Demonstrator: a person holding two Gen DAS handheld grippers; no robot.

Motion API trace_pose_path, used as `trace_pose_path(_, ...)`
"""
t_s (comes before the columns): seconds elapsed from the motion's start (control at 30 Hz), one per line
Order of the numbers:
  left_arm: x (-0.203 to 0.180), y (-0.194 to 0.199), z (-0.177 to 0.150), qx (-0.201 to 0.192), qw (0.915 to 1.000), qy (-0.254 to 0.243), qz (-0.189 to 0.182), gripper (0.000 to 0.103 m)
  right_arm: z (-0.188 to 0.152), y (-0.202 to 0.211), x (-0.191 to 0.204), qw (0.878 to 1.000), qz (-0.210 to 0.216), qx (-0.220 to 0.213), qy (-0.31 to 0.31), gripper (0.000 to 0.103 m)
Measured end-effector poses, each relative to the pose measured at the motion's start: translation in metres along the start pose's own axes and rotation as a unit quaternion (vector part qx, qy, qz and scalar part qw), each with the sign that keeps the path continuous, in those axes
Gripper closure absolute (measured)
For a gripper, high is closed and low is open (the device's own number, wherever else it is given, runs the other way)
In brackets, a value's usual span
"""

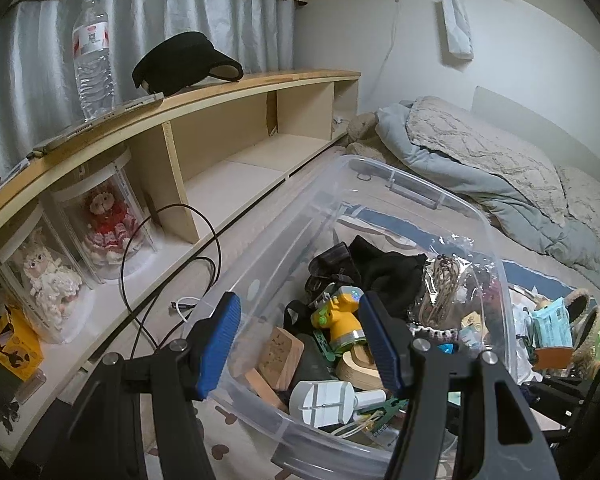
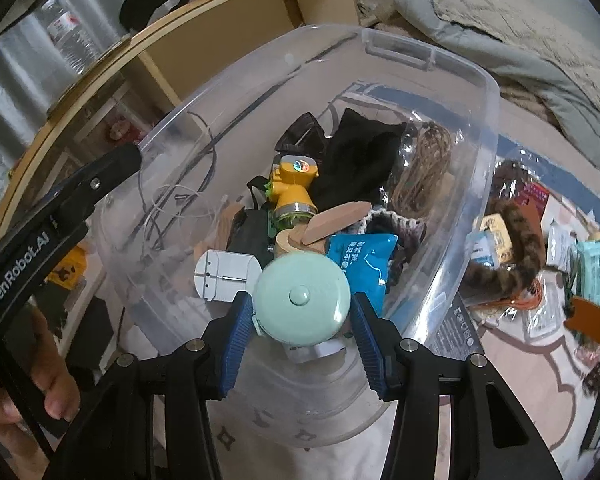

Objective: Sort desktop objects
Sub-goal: 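Lower mint-green tape measure into the clear bin and open right gripper, then withdraw both grippers from the bin back over the cluttered bed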

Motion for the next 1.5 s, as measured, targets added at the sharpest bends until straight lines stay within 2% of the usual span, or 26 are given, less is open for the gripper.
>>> trace_pose_path(0.07, 0.0, -0.001, -0.001, 0.002, 1.0, 0.001, 0.0, 0.042, 0.002, 0.001, 0.0, 1.0, 0.009, -0.005, -0.004, 0.043)
trace_pose_path(0.13, 0.0, -0.002, -0.001, 0.004, 1.0, -0.001, 0.0, 0.042, 0.005, 0.005, 0.001, 1.0, 0.009, -0.02, -0.001, 0.025)
trace_pose_path(0.27, -0.002, -0.001, -0.003, 0.003, 1.0, -0.005, 0.002, 0.042, 0.006, 0.009, 0.002, 0.999, 0.0, -0.031, 0.008, 0.024)
trace_pose_path(0.47, -0.005, 0.001, -0.003, 0.002, 1.0, -0.008, 0.0, 0.042, 0.007, 0.012, 0.001, 0.999, 0.013, -0.042, 0.005, 0.024)
trace_pose_path(0.67, -0.01, 0.002, -0.003, 0.002, 0.9999, -0.014, -0.002, 0.042, 0.015, 0.028, -0.003, 0.995, 0.022, -0.1, 0.014, 0.024)
trace_pose_path(0.7, -0.011, 0.003, -0.003, 0.001, 0.9999, -0.015, -0.003, 0.042, 0.016, 0.031, -0.005, 0.994, 0.022, -0.109, 0.016, 0.023)
trace_pose_path(0.8, -0.014, 0.004, -0.003, -0.001, 0.9998, -0.019, -0.004, 0.042, 0.021, 0.041, -0.012, 0.99, 0.019, -0.141, 0.018, 0.007)
trace_pose_path(0.9, -0.016, 0.003, -0.003, -0.001, 0.9997, -0.023, -0.003, 0.041, 0.024, 0.05, -0.022, 0.986, 0.011, -0.165, 0.021, 0.006)
trace_pose_path(0.97, -0.018, 0.002, -0.004, -0.001, 0.9997, -0.025, -0.005, 0.031, 0.026, 0.055, -0.029, 0.984, 0.006, -0.177, 0.019, 0.0)
trace_pose_path(1.0, -0.019, 0.002, -0.004, -0.004, 0.9996, -0.025, -0.007, 0.019, 0.026, 0.058, -0.033, 0.983, 0.005, -0.185, 0.016, 0.0)
trace_pose_path(1.03, -0.021, 0.002, -0.003, -0.006, 0.9996, -0.027, -0.008, 0.013, 0.027, 0.06, -0.036, 0.982, 0.003, -0.19, 0.015, 0.0)
trace_pose_path(1.23, -0.031, 0.005, -0.001, -0.019, 0.9991, -0.036, -0.015, 0.009, 0.027, 0.075, -0.056, 0.976, -0.022, -0.218, 0.013, 0.0)
trace_pose_path(1.5, -0.046, 0.019, 0.009, -0.049, 0.9976, -0.034, -0.036, 0.008, 0.024, 0.106, -0.084, 0.963, -0.055, -0.265, 0.007, 0.0)
Point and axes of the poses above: each gripper's, at about its wrist camera, not at the fingertips, and y roughly against the way its jaws point, x to its left, z to its top, the point moved 10 cm from there along -y, roughly the way its jaws point, and after that the axes turned 3 degrees about -z, right-handed, at the moved point
